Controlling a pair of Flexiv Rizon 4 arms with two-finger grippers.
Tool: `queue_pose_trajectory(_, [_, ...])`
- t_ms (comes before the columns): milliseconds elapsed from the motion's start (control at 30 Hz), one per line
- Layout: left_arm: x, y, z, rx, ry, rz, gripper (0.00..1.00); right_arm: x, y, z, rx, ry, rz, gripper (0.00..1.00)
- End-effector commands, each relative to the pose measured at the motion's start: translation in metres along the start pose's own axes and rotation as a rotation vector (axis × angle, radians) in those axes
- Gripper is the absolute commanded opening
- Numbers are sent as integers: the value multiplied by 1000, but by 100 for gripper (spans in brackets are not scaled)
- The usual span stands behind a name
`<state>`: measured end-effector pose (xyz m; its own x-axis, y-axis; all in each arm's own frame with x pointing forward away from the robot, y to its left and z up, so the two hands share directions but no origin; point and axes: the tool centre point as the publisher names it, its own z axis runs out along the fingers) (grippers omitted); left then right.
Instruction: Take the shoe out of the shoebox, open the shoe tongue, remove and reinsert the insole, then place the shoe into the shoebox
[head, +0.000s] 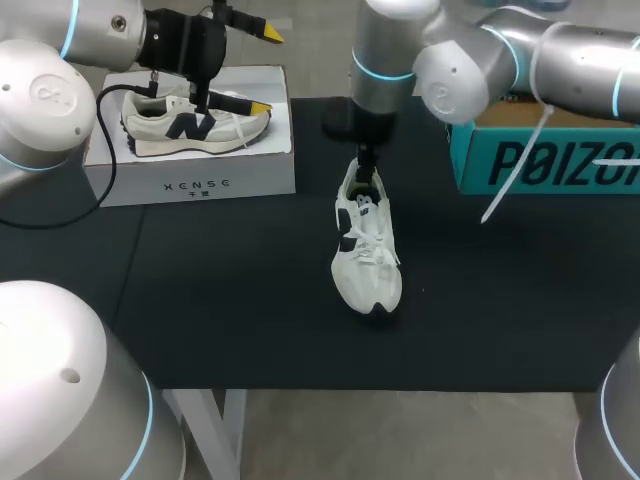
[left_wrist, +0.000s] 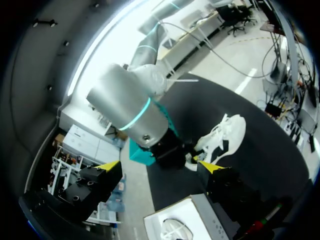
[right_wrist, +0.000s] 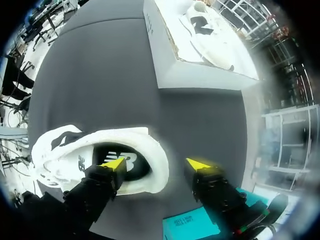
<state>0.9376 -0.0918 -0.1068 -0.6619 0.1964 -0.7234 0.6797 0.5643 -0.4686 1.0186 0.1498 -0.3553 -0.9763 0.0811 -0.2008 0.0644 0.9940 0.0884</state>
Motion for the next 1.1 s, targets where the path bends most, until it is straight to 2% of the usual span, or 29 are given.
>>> queue_pose_trajectory(33, [-1,0,0,-3,3,1,100,-5,7,17,20,-3,0,76])
queue_pose_trajectory(133, [-1,0,0,-3,3,1,100,-8,6,27,41,-4,5,70])
queue_pose_trajectory(167, [-1,0,0,-3,3,1,100,-9,5,30,55,-1,8,60])
queue_pose_trajectory(233, [-1,0,0,-3,3,1,100,-9,4,33,61,4,13,47])
queue_pose_trajectory(267, [-1,0,0,-3,3,1,100,-10,3,34,65,5,15,35])
queue_pose_trajectory(300, [-1,0,0,-3,3,1,100,-10,2,35,69,5,14,13])
queue_pose_trajectory(367, [-1,0,0,-3,3,1,100,-9,0,35,85,15,14,0])
queue_pose_trajectory(467, [-1,0,0,-3,3,1,100,-8,-5,33,106,37,4,0])
queue_pose_trajectory(533, [-1,0,0,-3,3,1,100,-8,-8,25,121,53,18,0])
queue_pose_trajectory(733, [-1,0,0,-3,3,1,100,-13,-22,-17,96,44,106,0])
queue_pose_trajectory(933, [-1,0,0,-3,3,1,100,-18,-35,-56,127,-5,229,0])
queue_pose_trajectory(1100, [-1,0,0,-3,3,1,100,-25,-43,-92,118,-25,340,0])
